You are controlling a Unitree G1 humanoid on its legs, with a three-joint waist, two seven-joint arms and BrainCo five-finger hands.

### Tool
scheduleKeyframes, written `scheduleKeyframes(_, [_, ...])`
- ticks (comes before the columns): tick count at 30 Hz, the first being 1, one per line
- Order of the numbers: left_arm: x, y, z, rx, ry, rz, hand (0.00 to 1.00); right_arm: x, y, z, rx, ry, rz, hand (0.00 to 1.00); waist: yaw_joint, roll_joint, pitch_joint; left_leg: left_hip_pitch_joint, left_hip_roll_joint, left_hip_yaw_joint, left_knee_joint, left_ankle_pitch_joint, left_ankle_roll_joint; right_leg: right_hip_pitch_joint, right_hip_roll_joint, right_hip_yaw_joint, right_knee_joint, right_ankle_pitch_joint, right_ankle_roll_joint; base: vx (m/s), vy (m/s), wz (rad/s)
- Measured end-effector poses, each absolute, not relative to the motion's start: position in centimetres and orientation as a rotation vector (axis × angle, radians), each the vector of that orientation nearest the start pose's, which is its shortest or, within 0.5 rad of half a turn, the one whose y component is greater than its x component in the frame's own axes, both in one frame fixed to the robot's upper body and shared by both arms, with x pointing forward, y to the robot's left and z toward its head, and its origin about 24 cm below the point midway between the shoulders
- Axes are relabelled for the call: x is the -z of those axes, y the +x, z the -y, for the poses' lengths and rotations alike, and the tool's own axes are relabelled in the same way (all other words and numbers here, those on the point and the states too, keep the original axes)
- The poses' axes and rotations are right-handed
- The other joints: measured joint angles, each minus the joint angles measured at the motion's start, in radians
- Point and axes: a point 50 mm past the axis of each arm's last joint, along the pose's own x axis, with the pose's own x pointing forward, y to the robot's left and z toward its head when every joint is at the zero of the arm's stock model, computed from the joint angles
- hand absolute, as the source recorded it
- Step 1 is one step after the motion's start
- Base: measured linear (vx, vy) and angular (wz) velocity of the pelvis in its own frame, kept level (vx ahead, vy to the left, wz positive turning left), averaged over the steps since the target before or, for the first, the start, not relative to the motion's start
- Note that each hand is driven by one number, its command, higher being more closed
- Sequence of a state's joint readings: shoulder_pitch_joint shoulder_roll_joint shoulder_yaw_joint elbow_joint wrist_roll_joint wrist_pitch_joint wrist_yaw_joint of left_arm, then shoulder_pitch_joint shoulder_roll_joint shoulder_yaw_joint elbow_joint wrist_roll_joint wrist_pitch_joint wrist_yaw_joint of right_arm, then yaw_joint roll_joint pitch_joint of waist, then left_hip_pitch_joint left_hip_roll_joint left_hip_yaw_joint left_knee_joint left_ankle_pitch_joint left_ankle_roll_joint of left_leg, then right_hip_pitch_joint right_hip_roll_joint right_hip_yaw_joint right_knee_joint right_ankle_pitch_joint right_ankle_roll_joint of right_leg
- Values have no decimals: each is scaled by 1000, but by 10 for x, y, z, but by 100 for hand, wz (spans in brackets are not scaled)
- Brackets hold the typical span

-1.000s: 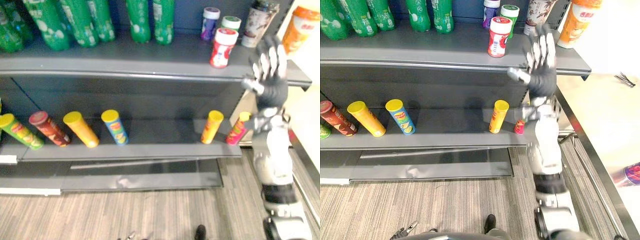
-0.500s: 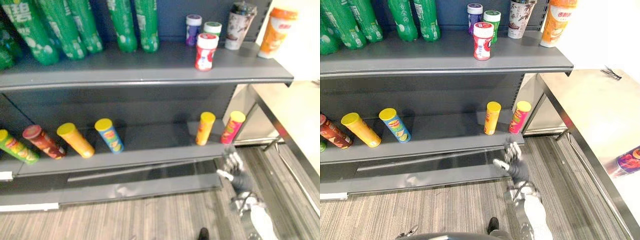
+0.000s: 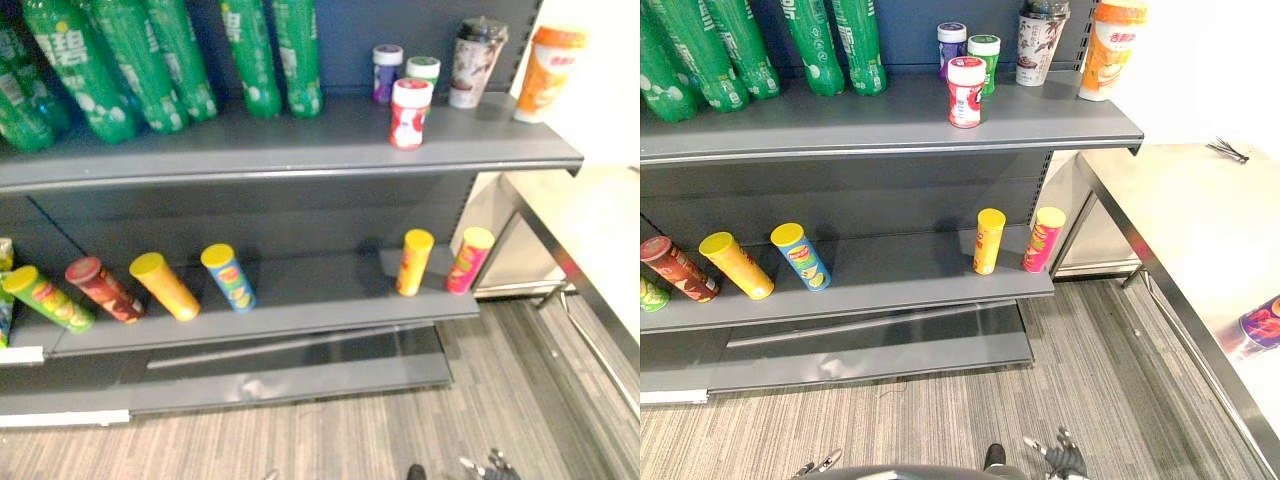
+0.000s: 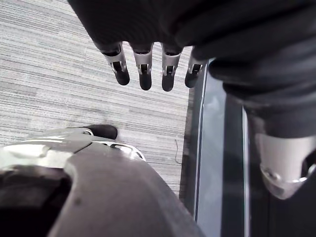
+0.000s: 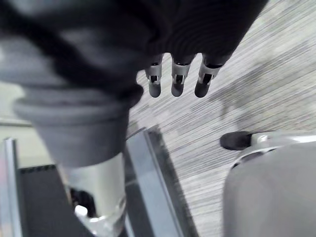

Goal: Put the gum and the chips on the shelf.

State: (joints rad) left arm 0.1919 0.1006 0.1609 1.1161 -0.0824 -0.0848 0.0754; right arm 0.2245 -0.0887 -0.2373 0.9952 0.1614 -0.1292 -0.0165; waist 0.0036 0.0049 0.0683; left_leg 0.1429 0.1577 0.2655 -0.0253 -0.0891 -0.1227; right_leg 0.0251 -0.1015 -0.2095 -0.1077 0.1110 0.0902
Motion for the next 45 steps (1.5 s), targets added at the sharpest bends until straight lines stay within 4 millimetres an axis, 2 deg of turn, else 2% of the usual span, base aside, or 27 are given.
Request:
scheduleKeyframes(4, [169,36,-215,-397,-47,-1206,0,167,26,220,550,204,-1158,0,0,3,1,2,-1,2,0,0,0,2,0,1,0,0,0,0,0,0])
scheduleKeyframes(7, [170,35,-214,-396,-51,-1216,0,169,18,220,586,228,-1185,0,-3,5,1,5,-2,4,0,0,0,2,-1,3,0,0,0,-5,0,-1])
scheduleKeyframes(13, [170,32,-213,-428,-81,-1218,0,170,12,219,678,292,-1194,0,-1,7,1,6,-2,0,-6,1,1,5,-2,-3,0,-3,5,-5,-1,2])
scheduleKeyframes(26, [170,32,-213,-426,-80,-1210,0,171,12,218,704,320,-1189,0,-3,6,1,7,-2,4,-8,1,1,3,-1,-1,-5,-3,5,0,0,0])
scheduleKeyframes(28, [170,32,-213,-426,-81,-1209,0,171,12,219,706,320,-1189,0,-5,0,6,8,-2,5,-5,-1,1,4,-2,1,-4,-4,5,0,0,0])
scheduleKeyframes(29, [170,35,-213,-424,-80,-1203,0,171,14,219,706,321,-1185,0,-5,-6,18,-7,3,6,43,-21,2,7,-8,8,3,-5,6,0,0,0])
scheduleKeyframes(32, [169,47,-210,-426,-108,-1173,0,169,27,224,717,327,-1144,0,-8,15,72,-74,36,7,238,-118,11,-37,-9,31,120,-40,7,-70,42,-16])
scheduleKeyframes(33, [169,51,-210,-423,-108,-1164,0,169,28,224,727,339,-1135,0,-10,14,76,-74,36,15,253,-126,15,-49,-12,41,139,-45,10,-88,74,-38])
scheduleKeyframes(35, [168,52,-211,-425,-109,-1151,0,168,34,221,753,380,-1098,0,-11,5,82,-104,35,85,315,-164,31,-112,-20,114,180,-49,25,-119,105,-77])
scheduleKeyframes(38, [167,54,-215,-437,-104,-1134,0,165,46,220,778,406,-1040,0,-8,-8,88,-142,47,207,405,-217,60,-183,-22,191,160,-46,50,-192,155,-130])
scheduleKeyframes(39, [167,55,-213,-440,-106,-1131,0,164,51,221,783,417,-1021,0,-3,5,96,-135,69,284,399,-228,80,-192,-28,149,121,-64,58,-192,193,-178])
scheduleKeyframes(40, [166,59,-212,-441,-107,-1116,0,163,57,223,789,428,-1006,0,-1,18,110,-120,102,359,401,-228,81,-212,-40,32,178,-68,9,-159,185,-168])
scheduleKeyframes(41, [166,60,-212,-441,-105,-1112,0,163,58,223,785,423,-1006,0,-1,18,116,-115,111,374,401,-228,81,-217,-42,-7,212,-75,-4,-75,151,-167])
scheduleKeyframes(42, [165,64,-216,-444,-95,-1103,0,163,60,222,763,406,-1013,0,0,17,133,-92,140,436,391,-225,77,-208,-62,-139,330,-110,-55,-26,111,-135])
scheduleKeyframes(45, [162,67,-225,-436,-56,-1096,0,167,54,214,739,387,-1063,0,2,-19,134,-60,138,556,370,-208,71,-128,-133,-257,406,-121,-67,36,33,-135])
